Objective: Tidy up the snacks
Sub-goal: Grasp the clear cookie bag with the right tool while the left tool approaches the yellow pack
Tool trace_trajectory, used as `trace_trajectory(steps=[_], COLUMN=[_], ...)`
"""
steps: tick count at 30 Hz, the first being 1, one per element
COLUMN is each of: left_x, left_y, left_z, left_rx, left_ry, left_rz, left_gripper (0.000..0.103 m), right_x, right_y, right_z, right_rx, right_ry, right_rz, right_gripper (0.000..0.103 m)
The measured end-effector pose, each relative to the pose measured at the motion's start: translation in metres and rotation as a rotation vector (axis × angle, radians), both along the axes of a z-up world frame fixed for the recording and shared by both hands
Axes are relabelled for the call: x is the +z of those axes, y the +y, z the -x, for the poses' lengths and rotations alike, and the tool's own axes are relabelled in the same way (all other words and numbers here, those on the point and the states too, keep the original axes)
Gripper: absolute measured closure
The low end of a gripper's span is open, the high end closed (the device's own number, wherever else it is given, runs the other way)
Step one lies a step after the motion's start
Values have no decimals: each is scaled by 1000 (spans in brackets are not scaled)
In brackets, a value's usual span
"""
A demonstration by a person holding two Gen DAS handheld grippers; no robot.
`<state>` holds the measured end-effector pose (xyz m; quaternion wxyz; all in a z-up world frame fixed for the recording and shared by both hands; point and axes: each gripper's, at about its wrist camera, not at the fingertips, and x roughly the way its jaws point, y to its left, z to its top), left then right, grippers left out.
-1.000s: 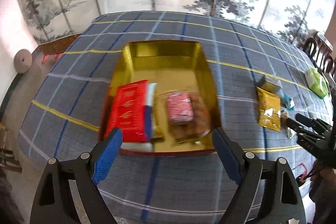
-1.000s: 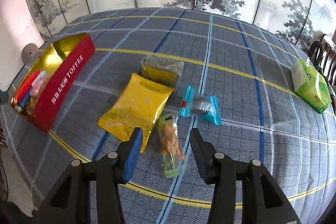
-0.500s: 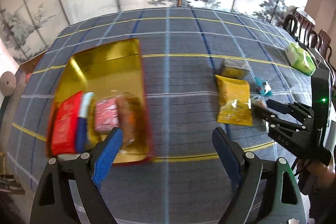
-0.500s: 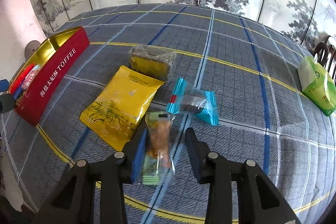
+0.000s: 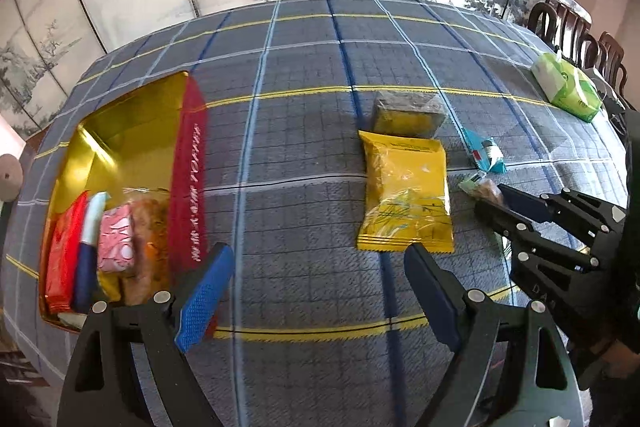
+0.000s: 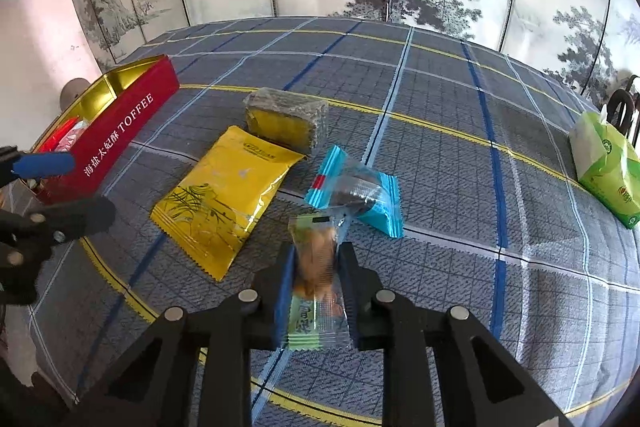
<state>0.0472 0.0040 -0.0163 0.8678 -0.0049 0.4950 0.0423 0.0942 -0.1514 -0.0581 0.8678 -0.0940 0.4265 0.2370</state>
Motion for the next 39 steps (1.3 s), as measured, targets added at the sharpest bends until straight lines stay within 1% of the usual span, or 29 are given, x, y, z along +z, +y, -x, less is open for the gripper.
trace_trajectory(steps=[6, 9, 18, 23, 27, 29, 30, 34, 39], left_x=[-5, -7, -13, -14, -17, -19, -20, -26, -36], left_y=[-8, -11, -29, -36, -41, -44, -46, -49, -52], left_z=[-5, -7, -22, -34, -42, -45, -47, -57, -68], left_rx=[-9, -14, -69, -81, -90, -94, -97, -96, -93], left_ry=[5, 9, -4, -5, -1, 0, 0, 14, 48], left_rz=[-11, -13, -20, -13, -14, -12, -10, -9, 1], left_gripper=[18, 18, 18, 18, 18, 18, 18, 18, 18], right_x=[-1, -1, -2, -2, -3, -3, -3, -3, -3], right_y=[1, -1, -23, -35, -48, -56, -57, -53, -52], right_z=[-3, -6, -31, -43, -52, -57, -58, -57, -56], right_rx=[22, 20, -55, -88, -128, -151, -152, -152, -152], right_ry=[-18, -34, -53, -58, -51, -37, -34, -44, -44], right_rz=[1, 20, 61, 73, 64, 36, 28, 51, 51], right_gripper=[81, 81, 81, 81, 81, 81, 81, 81, 81])
